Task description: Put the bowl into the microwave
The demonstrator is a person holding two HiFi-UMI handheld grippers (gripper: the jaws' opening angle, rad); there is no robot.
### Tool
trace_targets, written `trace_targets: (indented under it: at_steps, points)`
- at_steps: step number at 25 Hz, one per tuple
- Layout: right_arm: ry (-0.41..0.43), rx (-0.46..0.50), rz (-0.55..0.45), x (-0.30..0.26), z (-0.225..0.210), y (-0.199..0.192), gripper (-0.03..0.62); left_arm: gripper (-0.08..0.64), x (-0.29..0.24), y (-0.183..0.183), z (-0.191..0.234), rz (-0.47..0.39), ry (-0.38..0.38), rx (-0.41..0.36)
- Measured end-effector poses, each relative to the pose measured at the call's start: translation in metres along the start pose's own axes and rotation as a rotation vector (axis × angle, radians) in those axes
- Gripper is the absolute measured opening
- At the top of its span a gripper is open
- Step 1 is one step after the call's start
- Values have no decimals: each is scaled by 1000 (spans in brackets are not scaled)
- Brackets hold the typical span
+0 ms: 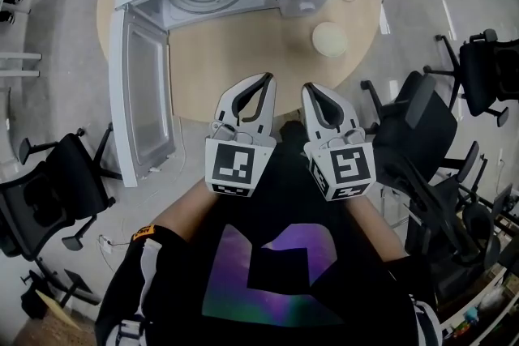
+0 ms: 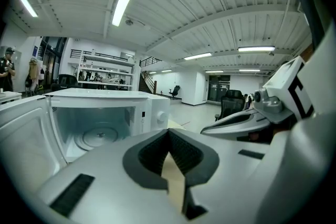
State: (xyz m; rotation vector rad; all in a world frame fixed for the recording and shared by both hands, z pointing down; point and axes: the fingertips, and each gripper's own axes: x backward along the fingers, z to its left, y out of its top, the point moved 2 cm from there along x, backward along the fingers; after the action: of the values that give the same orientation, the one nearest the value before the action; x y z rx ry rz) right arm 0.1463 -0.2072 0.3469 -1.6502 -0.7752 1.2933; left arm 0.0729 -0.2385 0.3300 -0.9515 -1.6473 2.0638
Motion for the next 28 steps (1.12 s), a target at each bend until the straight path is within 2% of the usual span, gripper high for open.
trace_targets:
  at_steps: [6,11,22,28]
  points:
    - [96,-15,-6,-17,-29,5,17,44,-20,6,1,21,105,8]
    - [155,-22,-7,-27,-56,7,17,44,-45,10,-6,32,160,18]
    - [206,-53,0,-34,-124,1,17,44,-96,19,-35,42,225,7]
    - [204,-53,16,-40,-160,-5,17,44,-120,21,-46,30,257,24]
